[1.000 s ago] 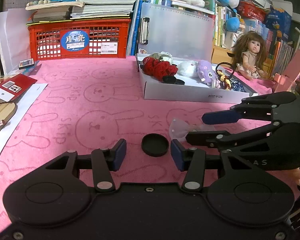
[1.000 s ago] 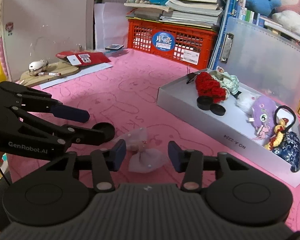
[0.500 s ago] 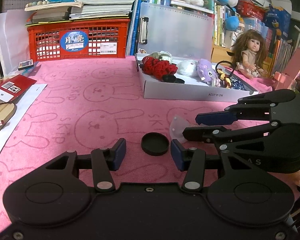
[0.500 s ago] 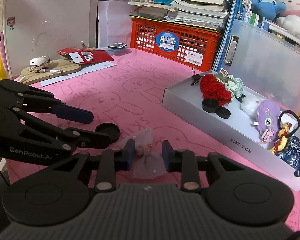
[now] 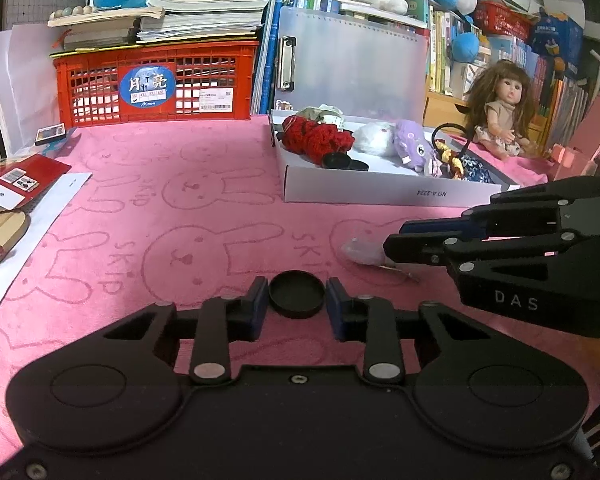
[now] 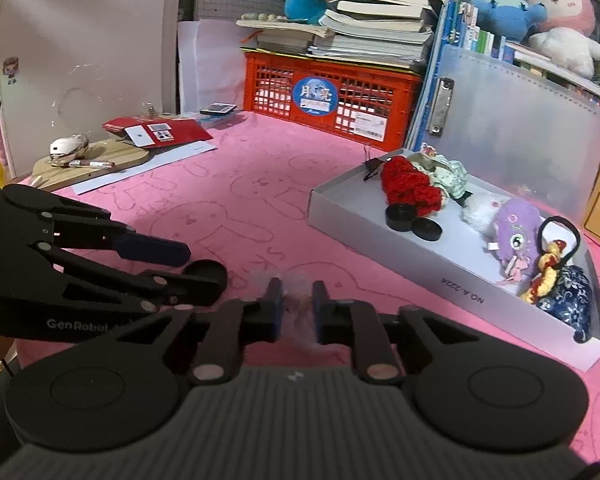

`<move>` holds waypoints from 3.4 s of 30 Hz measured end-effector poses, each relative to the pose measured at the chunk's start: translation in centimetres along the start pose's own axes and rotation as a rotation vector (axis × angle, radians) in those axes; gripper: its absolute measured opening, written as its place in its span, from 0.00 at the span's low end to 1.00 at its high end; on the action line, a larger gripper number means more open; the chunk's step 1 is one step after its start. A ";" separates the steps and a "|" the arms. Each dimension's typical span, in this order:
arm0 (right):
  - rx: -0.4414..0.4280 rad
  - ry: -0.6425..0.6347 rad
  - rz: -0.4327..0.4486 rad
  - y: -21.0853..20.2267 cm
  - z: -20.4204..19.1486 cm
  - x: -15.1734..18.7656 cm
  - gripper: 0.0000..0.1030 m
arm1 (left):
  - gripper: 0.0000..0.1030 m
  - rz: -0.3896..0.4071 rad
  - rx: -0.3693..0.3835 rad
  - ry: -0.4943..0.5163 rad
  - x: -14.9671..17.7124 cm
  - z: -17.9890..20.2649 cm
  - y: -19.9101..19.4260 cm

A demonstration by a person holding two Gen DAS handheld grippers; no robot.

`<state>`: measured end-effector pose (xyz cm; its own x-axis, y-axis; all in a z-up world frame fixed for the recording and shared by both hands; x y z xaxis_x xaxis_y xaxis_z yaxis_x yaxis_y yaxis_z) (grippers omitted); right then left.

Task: Organize objects
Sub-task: 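Close left tool on black round lid while right tool grasps white bow, then carry black lid in left tool into white box while right tool carries bow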

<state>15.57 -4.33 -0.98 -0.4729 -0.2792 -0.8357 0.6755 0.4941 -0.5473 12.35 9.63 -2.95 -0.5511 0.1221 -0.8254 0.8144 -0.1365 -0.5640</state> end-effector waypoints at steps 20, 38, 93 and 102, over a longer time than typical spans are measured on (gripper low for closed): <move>-0.043 0.047 -0.055 1.7 0.4 0.4 0.41 | 0.29 0.003 0.009 -0.003 0.0 0.2 -0.1; 0.024 0.045 0.003 0.5 1.0 -0.2 0.22 | 0.29 0.010 0.004 -0.036 -0.7 0.0 -0.1; 0.254 0.538 0.205 -1.7 15.5 -4.3 0.22 | 0.29 0.078 0.036 -0.090 -12.8 4.8 11.0; 0.228 0.598 0.181 -0.2 17.1 -3.8 0.22 | 0.29 0.045 0.019 -0.090 -12.6 5.1 13.7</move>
<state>26.88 -17.50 1.53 -0.5290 0.3295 -0.7821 0.8453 0.2857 -0.4515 29.54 1.26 -0.40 -0.5289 0.0268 -0.8482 0.8355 -0.1587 -0.5260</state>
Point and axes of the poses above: each gripper's, at about its wrist camera, not at the fingertips, and y roughly the way its jaws point, z to its right, x to its underside, the point moved 7 cm from there along y, roughly the way its jaws point, and after that the axes turned 9 degrees about y, right-handed, at the moved point
